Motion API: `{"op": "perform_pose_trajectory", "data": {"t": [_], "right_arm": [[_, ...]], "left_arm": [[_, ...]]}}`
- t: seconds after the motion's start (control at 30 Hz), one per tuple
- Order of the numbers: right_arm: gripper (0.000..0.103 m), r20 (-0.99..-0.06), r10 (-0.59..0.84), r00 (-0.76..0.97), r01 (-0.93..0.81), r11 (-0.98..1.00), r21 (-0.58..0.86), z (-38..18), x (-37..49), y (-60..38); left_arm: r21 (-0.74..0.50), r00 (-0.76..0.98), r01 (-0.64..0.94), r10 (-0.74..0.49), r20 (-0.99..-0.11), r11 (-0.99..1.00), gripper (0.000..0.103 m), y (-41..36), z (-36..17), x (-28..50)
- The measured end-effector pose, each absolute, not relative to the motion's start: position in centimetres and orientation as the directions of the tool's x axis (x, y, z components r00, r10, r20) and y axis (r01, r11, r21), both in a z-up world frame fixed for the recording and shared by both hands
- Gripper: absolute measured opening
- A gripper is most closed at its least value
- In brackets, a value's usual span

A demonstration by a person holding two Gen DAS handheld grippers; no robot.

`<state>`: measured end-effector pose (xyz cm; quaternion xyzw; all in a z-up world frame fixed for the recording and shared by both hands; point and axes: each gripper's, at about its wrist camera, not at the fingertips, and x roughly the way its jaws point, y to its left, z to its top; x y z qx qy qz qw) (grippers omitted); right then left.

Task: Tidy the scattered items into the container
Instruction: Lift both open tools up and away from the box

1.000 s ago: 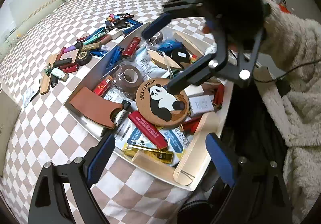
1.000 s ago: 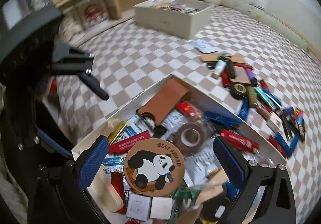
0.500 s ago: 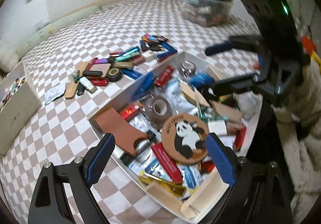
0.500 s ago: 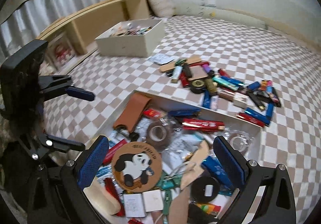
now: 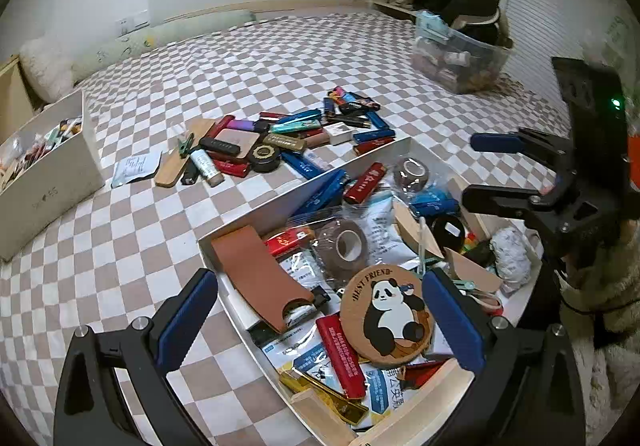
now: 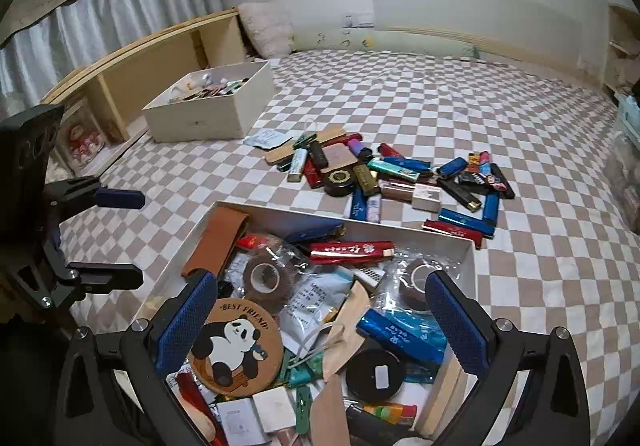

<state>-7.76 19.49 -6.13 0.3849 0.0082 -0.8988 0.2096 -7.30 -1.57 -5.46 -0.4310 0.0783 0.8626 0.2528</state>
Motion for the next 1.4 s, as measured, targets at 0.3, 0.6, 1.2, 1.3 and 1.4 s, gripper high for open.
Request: {"op": "perform_pose_trajectory", "data": {"t": [0.3, 0.6, 1.2, 1.3, 1.4], "right_arm": [[0.103, -0.689, -0.325, -0.648, 0.316, -0.938, 0.145, -6.5, -8.0, 20.2], [0.103, -0.698, -0.303, -0.649, 0.279, -0.948, 0.153, -7.5, -8.5, 21.0], [0.103, -0.694, -0.324, -0.644, 0.235, -0.946, 0.223, -8.1, -10.6, 23.2], [0.103, -0.686, -0.329, -0.648, 0.217, -0.944, 0.248, -7.9, -11.2, 23.8], [0.103, -0.698, -0.305, -0.648, 0.169, -0.951, 0.259, -7.8, -12.0, 24.5]], "left_arm": [[-0.132, -0.526, -0.403, 0.347, -0.776, -0.906, 0.103, -2.3, -6.3, -8.2], [-0.165, -0.534, -0.341, 0.335, -0.776, -0.926, 0.103, -3.3, -6.6, -9.4], [-0.16, -0.546, -0.291, 0.301, -0.782, -0.943, 0.103, -4.6, -6.9, -11.5], [-0.14, -0.565, -0.269, 0.274, -0.778, -0.953, 0.103, -5.5, -6.8, -12.2], [-0.128, -0.585, -0.26, 0.262, -0.768, -0.957, 0.103, -6.3, -6.4, -13.0]]}}
